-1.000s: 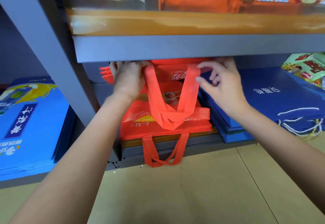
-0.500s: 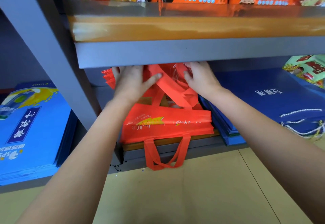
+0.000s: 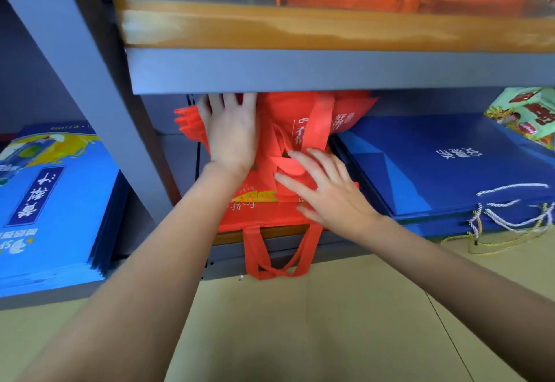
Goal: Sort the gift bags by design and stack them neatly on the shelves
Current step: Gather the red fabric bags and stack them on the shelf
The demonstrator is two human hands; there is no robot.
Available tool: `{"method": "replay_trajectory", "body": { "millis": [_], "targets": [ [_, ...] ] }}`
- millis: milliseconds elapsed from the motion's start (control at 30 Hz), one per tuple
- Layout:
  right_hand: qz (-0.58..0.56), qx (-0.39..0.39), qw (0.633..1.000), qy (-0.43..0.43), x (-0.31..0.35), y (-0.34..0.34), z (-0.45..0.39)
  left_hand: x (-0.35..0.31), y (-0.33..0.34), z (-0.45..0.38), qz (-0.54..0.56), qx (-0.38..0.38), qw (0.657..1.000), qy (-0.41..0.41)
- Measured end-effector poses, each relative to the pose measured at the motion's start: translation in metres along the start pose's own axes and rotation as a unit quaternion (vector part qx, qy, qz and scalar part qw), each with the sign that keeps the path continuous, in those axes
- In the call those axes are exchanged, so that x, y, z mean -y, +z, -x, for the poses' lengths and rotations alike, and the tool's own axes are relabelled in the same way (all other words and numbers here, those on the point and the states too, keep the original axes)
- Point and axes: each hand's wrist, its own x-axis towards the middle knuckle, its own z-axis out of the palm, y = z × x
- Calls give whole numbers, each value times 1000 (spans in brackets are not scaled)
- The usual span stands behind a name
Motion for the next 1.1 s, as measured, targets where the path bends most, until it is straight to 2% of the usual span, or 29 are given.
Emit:
{"method": "replay_trajectory", "body": {
  "millis": [100,233,367,500,567,633,733,800,867,933,967,1033,1100],
  "targets": [
    [-3,25,999,21,-9,8,5,0,6,36,-41,-28,998,42],
    [-64,-10,998,4,-16,2,15,0,9,59,-34,-19,996,80],
    [-123,-99,987,32,-21,-14,17,-1,6,53,-15,-11,998,67],
    [-176,-187,958,125,-23,-32,21,2,7,51,-5,2,998,64],
    [-186,-151,960,142,-27,-30,22,3,8,53,-3,3,998,66],
    [-182,-82,970,137,-34,-22,19,1,10,55,-1,0,998,67],
    [-193,-11,972,131,-41,-11,4,3,7,53,43,-34,996,63],
    [-198,3,971,134,-42,-11,-9,5,2,55,102,-69,987,107],
    [-195,5,972,134,-45,-16,-25,6,-5,66,138,-78,969,191],
    [-202,9,970,137,-49,-22,-40,9,-6,81,144,-25,955,258],
    [-211,15,967,142,-50,-26,-46,12,-3,86,150,14,955,256],
    [-221,27,963,151,-52,-32,-57,16,0,87,185,85,959,196],
    [-213,40,964,156,-53,-36,-63,15,-7,80,235,97,958,135]
  ]
}}
